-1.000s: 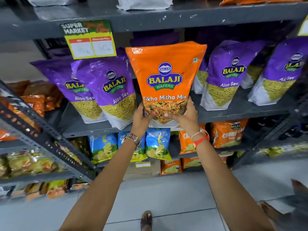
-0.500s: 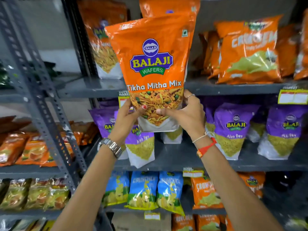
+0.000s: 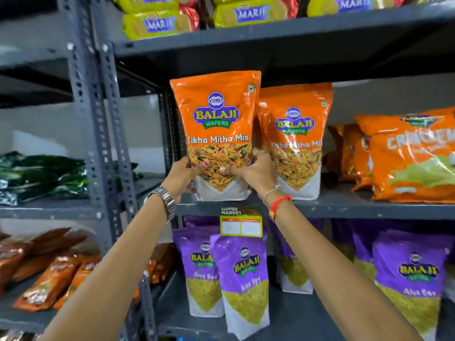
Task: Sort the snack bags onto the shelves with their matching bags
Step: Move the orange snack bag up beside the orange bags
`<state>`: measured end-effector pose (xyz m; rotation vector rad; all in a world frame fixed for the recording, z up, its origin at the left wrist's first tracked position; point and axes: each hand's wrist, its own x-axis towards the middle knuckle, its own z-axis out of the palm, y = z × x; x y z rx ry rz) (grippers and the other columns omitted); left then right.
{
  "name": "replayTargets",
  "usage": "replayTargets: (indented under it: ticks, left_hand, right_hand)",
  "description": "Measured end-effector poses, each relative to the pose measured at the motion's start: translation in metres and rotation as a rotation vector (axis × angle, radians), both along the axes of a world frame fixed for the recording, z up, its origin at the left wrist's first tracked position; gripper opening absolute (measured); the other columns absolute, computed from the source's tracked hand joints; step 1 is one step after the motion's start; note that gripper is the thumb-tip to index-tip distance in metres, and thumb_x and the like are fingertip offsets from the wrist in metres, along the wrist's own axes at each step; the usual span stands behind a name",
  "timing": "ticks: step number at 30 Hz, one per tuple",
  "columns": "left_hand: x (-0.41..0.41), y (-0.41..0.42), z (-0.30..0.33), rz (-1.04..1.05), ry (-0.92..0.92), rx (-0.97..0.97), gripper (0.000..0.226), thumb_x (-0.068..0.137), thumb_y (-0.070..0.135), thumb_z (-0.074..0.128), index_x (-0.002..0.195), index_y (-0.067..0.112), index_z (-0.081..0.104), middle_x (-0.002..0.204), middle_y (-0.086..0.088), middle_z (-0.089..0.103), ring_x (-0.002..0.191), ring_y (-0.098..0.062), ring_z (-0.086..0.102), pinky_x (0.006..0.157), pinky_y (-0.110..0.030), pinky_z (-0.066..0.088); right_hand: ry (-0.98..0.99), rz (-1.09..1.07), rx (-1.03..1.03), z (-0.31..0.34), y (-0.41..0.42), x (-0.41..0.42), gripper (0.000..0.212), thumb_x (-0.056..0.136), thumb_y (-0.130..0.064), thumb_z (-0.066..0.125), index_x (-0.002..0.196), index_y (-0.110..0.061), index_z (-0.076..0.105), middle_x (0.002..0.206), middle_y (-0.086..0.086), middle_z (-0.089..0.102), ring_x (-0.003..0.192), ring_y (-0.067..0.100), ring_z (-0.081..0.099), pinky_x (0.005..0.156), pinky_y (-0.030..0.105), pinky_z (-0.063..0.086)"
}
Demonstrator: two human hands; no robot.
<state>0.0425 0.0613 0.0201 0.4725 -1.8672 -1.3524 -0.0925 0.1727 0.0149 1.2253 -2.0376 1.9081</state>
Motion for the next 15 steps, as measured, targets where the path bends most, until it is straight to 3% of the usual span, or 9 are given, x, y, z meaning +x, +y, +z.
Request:
replayTargets:
  ticks: [4,8,15]
  left_hand:
    - [-0.008,-0.033,-0.004,0.035,-0.009,0.026,0.031,0.087,0.021,0.057,0.117,0.012,0.050,0.119,-0.013,0.062,0.092,-0.027,0.063,0.070,-0.040,0.052]
    - [-0.014,-0.056,-0.007,0.079,-0.013,0.035,0.034,0.088,0.020,0.056,0.121,0.014,0.049,0.117,-0.007,0.060,0.106,-0.028,0.057,0.077,-0.045,0.048]
    - [-0.020,-0.081,-0.015,0.104,-0.058,0.004,0.041,0.087,0.025,0.058,0.125,0.014,0.047,0.130,-0.010,0.056,0.115,-0.030,0.054,0.086,-0.049,0.048]
  right_hand:
    - [-0.007,0.022,0.014,-0.002,-0.029,-0.003,0.060,0.051,-0.045,0.089,0.100,-0.021,0.062,0.100,-0.001,0.068,0.094,0.020,0.064,0.077,0.030,0.050]
    - [-0.024,0.042,-0.002,-0.009,-0.055,-0.006,0.059,0.053,-0.042,0.089,0.100,-0.018,0.065,0.105,0.003,0.073,0.095,0.021,0.068,0.070,0.025,0.049]
    - [-0.038,0.046,0.046,-0.016,-0.083,-0.017,0.066,0.053,-0.046,0.088,0.108,-0.018,0.064,0.110,0.004,0.072,0.100,0.023,0.067,0.081,0.031,0.052]
